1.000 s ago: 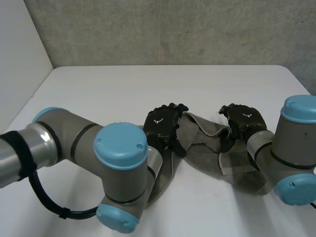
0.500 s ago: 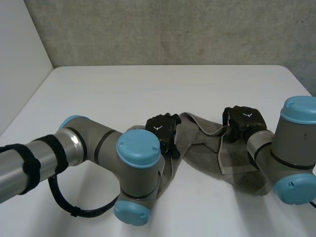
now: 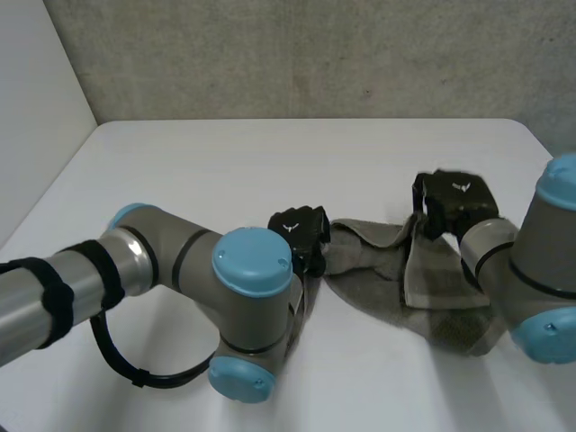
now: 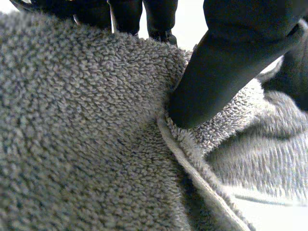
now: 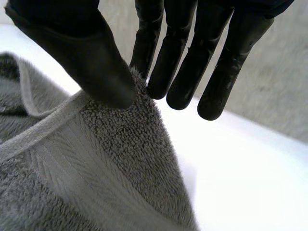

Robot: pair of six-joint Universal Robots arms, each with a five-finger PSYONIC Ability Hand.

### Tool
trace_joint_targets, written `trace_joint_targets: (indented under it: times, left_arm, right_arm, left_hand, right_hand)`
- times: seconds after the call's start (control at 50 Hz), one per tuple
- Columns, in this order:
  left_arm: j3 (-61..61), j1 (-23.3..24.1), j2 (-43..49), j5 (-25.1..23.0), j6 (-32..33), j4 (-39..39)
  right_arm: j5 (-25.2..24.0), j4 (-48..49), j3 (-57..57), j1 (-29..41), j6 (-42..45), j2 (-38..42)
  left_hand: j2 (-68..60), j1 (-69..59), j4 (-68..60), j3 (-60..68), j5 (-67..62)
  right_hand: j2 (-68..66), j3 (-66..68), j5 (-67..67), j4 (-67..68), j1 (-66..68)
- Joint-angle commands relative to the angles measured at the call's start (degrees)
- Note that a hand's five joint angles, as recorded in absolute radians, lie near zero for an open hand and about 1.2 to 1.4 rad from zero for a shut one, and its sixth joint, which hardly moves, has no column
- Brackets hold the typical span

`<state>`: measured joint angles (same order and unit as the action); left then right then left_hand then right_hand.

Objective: Fold the towel.

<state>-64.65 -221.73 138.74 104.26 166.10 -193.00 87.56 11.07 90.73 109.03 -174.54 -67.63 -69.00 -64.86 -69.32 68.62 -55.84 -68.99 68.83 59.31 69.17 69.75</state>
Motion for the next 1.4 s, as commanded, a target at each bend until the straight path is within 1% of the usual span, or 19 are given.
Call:
trace_joint_targets:
  times: [0.02,0.12,0.22,0.26,0.36,0.4,0.52,0.62,0.72,0.76,0.8,0.9,0.98,1.02,1.04,1.06,1.12,1.24,1.4]
  left_arm:
    - [-2.6,-3.8,-8.4,-0.1,0.5,2.0]
    - [-6.2,-7.8,-17.4,-1.1,1.9,2.3]
    - [-9.2,-9.7,-24.3,-5.9,7.7,2.4]
    - [-11.9,-10.7,-27.2,-10.4,12.7,2.6]
    - [-16.9,-11.5,-28.0,-15.9,20.7,4.6]
    - [-18.7,-11.7,-27.8,-16.8,22.9,5.7]
    - [-23.1,-14.7,-24.6,-17.4,29.4,8.4]
    - [-22.0,-17.3,-22.9,-17.8,31.0,8.3]
    - [-13.9,-18.3,-22.9,-17.9,31.0,5.7]
    - [-10.2,-18.3,-23.1,-17.9,31.0,4.7]
    - [-2.8,-18.3,-23.9,-18.0,30.9,2.4]
    - [4.3,-18.0,-25.4,-18.0,30.5,0.7]
    - [4.1,-17.5,-26.1,-17.9,30.2,1.0]
    - [-0.5,-17.5,-27.2,-18.2,29.5,1.8]
    - [-0.6,-17.5,-27.2,-18.2,29.5,1.8]
    - [-4.6,-17.7,-28.2,-18.6,29.4,1.9]
    - [-12.3,-17.9,-30.1,-19.4,29.5,1.2]
    - [-21.6,-18.3,-31.9,-20.7,29.5,-0.8]
    - [-23.2,-18.2,-35.9,-20.3,29.6,-1.2]
  right_arm:
    - [-4.7,-0.9,-2.6,-1.0,5.4,-8.2]
    - [-9.1,-6.7,-5.5,-5.3,9.0,-10.7]
    - [-14.4,-17.6,-10.0,-7.0,12.8,-12.3]
    - [-16.4,-21.8,-11.3,-7.0,14.6,-12.4]
    - [-20.3,-32.9,-12.3,-6.6,24.9,-11.4]
    - [-20.5,-38.6,-11.2,-6.4,33.7,-10.2]
    - [-20.4,-41.5,-10.0,-6.3,40.8,-6.4]
    - [-20.3,-37.3,-11.8,-5.9,37.8,-2.0]
    - [-16.8,-26.0,-18.9,-4.5,29.9,1.1]
    - [-13.6,-20.7,-22.2,-3.6,26.1,1.1]
    - [-9.0,-8.1,-26.1,-2.5,19.9,-0.6]
    - [-8.5,3.3,-25.2,-2.7,12.5,-4.6]
    - [-8.9,0.3,-23.8,-2.5,11.2,-4.5]
    - [-9.5,-6.0,-21.1,-2.1,11.5,-4.0]
    - [-9.5,-6.1,-21.1,-2.1,11.5,-4.0]
    - [-9.5,-8.2,-19.6,-1.3,11.5,-3.2]
    - [-9.3,-11.8,-16.4,0.0,10.8,-1.9]
    - [-9.0,-13.0,-11.0,0.7,7.4,-1.3]
    - [-9.3,-13.2,-8.2,2.8,-9.3,0.0]
  left_hand:
    - [-11.0,-15.1,-10.7,11.4,-14.2]
    - [-11.0,-15.1,-10.7,11.4,-14.2]
    - [-11.0,-15.1,-10.7,11.4,-14.2]
    - [-11.0,-15.1,-10.7,11.4,-14.2]
    - [-11.0,-15.1,-10.7,11.4,-14.2]
    - [-11.0,-15.1,-10.7,11.4,-14.2]
    - [-11.0,-15.1,-10.7,11.4,-14.2]
    - [-11.0,-15.1,-10.7,11.4,-14.2]
    - [-11.0,-15.1,-10.7,11.4,-14.2]
    - [-11.0,-15.1,-10.7,11.4,-14.2]
    - [-11.0,-15.1,-10.7,11.4,-14.2]
    - [-11.0,-15.1,-10.7,11.4,-14.2]
    - [-11.0,-15.1,-10.7,11.4,-14.2]
    - [-11.0,-15.1,-10.7,11.4,-14.2]
    - [-11.0,-15.1,-10.7,11.4,-14.2]
    - [-11.0,-15.1,-10.7,11.4,-14.2]
    - [-11.0,-15.1,-10.7,11.4,-14.2]
    - [-11.0,-15.1,-10.7,11.4,-14.2]
    - [-11.0,-15.1,-10.7,11.4,-14.2]
  right_hand:
    - [-11.0,11.2,10.7,10.8,10.3]
    - [-11.0,11.2,10.7,10.8,10.3]
    - [-11.0,11.2,10.7,10.8,10.3]
    - [-11.0,11.2,10.7,10.8,10.3]
    - [-11.0,11.2,10.7,10.8,10.3]
    - [-11.0,11.2,10.7,10.8,10.3]
    - [-11.0,11.2,10.7,10.8,10.3]
    - [-11.0,11.2,10.7,10.8,10.3]
    - [-11.0,11.2,10.7,10.8,10.3]
    - [-11.0,11.2,10.7,10.8,10.3]
    - [-11.0,11.2,10.7,10.8,10.3]
    - [-11.0,11.2,10.7,10.8,10.3]
    - [-11.0,11.2,10.7,10.8,10.3]
    - [19.9,-19.7,-20.2,-20.0,-20.6]
    - [20.0,-19.9,-20.4,-20.2,-20.8]
    - [35.5,-35.4,-35.9,-35.7,-36.3]
    - [45.6,-45.4,-45.9,-45.8,-46.3]
    - [51.5,-51.3,-51.8,-51.7,-52.3]
    - [59.0,-58.8,-59.3,-59.2,-59.7]
